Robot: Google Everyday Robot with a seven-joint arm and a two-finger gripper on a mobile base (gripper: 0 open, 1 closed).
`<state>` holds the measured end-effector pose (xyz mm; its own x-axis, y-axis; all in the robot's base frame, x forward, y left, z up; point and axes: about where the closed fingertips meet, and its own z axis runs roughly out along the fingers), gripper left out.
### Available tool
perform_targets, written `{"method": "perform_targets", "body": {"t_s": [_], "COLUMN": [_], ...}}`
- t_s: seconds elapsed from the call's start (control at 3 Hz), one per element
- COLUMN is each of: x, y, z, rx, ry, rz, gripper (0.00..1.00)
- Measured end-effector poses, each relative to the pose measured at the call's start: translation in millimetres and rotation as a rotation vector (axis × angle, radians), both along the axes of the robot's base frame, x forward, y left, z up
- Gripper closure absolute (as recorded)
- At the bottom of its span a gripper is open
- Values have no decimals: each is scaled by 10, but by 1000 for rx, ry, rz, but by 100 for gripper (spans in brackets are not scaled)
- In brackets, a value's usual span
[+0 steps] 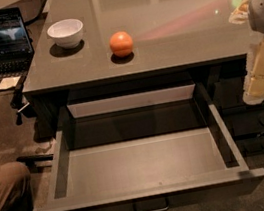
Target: Close top drawer
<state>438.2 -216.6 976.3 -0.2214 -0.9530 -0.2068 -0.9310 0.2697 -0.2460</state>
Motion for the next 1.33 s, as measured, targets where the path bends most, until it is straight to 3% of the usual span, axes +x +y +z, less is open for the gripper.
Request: {"method": "perform_targets", "body": {"t_s": [0.67, 1.33], "x": [-9, -136], "y": [76, 317], "z": [-91, -685], "rx": [31, 143], "ry": [-7, 33], "rz": [36, 117], "gripper": [0, 0]}}
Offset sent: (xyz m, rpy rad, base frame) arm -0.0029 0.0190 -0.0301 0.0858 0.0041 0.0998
